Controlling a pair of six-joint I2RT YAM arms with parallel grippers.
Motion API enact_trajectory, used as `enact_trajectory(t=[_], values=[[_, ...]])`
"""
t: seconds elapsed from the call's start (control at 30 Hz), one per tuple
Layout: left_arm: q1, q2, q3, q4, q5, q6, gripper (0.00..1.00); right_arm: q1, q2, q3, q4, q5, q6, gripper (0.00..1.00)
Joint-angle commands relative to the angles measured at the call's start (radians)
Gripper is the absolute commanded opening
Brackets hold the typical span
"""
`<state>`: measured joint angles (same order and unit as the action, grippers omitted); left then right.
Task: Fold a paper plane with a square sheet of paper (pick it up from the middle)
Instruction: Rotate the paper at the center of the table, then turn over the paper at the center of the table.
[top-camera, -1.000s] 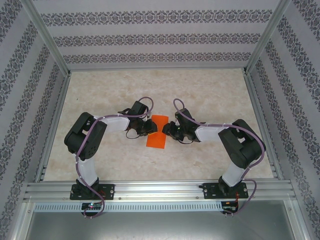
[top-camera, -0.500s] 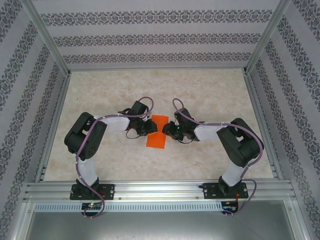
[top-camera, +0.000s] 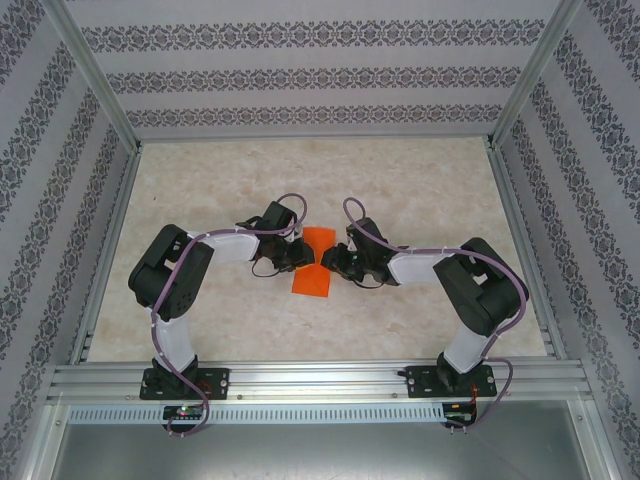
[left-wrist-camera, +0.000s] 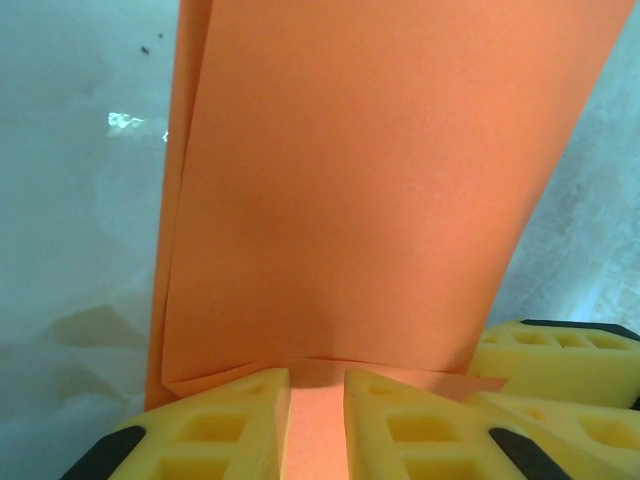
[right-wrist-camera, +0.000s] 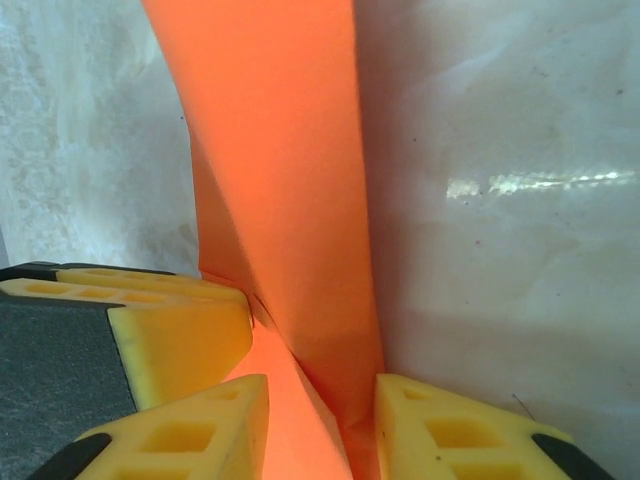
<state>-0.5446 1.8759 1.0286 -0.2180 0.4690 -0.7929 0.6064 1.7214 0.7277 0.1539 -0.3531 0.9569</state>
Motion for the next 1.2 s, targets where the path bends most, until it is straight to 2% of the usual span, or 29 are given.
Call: enact_trajectory(t=[0.0,0.43,0.63,0.87,1.17], values=[[-0.002,-0.015,0.015,-0.045,-0.03,0.012,0.24,0.001,-0.017,-0.036,0.062,-0.033,0.004,0.35],[0.016,-0.03,-0.011,-0.026,-0.04,-0.014,0.24,0.02,-0.046,-0.091,0.16,-0.068,0.049,0.36],[0.024,-0.028,-0.014,-0.03,-0.041,-0.012,0.24,0.008,-0.077,-0.098,0.155,-0.01,0.046,0.38],[0.025,-0.019,-0.022,-0.03,-0.031,-0.008,0.24,-0.035,-0.032,-0.029,0.146,0.002,0.023,0.39],[0.025,-0.021,-0.023,-0.038,-0.03,-0.003,0.24,-0.057,-0.02,0.041,-0.013,0.161,-0.014,0.4]])
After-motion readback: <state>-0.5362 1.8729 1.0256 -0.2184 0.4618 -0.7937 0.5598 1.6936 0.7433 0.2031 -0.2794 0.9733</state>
